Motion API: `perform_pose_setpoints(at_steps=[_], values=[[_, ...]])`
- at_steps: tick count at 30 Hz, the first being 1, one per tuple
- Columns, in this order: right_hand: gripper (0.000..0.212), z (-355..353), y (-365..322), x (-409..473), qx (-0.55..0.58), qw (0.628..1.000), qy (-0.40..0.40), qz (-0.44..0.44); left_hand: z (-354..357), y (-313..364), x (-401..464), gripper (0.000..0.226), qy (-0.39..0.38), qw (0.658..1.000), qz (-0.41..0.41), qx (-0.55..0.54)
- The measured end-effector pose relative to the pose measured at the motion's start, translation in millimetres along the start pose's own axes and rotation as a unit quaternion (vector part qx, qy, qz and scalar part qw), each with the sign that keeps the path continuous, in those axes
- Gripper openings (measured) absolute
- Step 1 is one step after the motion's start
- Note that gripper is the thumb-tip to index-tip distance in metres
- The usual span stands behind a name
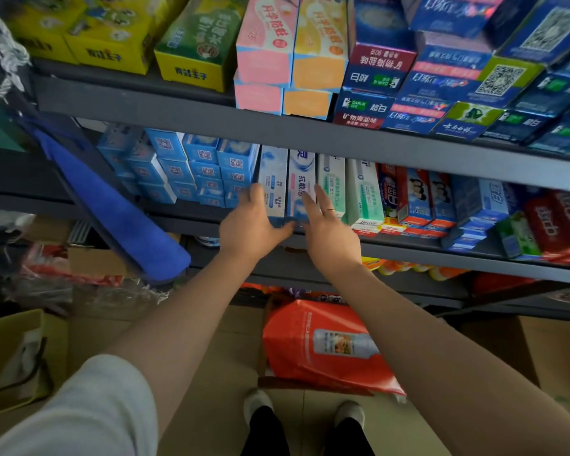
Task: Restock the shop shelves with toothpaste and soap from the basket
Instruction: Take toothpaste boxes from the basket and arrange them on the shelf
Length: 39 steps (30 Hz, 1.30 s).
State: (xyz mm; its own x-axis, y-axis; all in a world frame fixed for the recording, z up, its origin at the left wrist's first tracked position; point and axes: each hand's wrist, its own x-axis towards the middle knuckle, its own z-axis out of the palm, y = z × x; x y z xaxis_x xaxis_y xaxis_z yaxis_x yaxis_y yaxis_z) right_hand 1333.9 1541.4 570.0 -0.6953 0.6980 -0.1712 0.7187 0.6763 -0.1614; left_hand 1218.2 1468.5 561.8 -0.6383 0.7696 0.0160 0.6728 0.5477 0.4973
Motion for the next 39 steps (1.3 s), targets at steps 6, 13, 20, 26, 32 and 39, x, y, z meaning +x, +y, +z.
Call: perform_pose_setpoints(at_steps=[6,13,20,26,32,39], values=[[0.062,4,27,-21,0.003,0.999,0.015,-0.046,-7,6,0,0.047,0.020,0.992,-0.082,-0.093],[0.069,-4,22,-8,-0.067,0.990,0.058,-0.107,-5,-11,-13,0.017,-0.074,0.655,-0.339,-0.671],[0.055,-15,7,18,-0.124,0.983,0.066,-0.117,-1,-19,-33,0.038,0.024,0.899,-0.189,-0.394],[0.049,0,11,42,-0.054,0.985,0.105,-0.124,7,-37,-34,0.057,-0.001,0.994,0.041,-0.098],[0.056,11,15,38,-0.001,0.974,0.175,-0.143,6,-43,-5,0.049,0.046,0.992,0.087,-0.078],[0.056,8,12,47,-0.016,0.969,0.197,-0.149,9,-46,21,0.052,0.109,0.974,0.169,0.107]])
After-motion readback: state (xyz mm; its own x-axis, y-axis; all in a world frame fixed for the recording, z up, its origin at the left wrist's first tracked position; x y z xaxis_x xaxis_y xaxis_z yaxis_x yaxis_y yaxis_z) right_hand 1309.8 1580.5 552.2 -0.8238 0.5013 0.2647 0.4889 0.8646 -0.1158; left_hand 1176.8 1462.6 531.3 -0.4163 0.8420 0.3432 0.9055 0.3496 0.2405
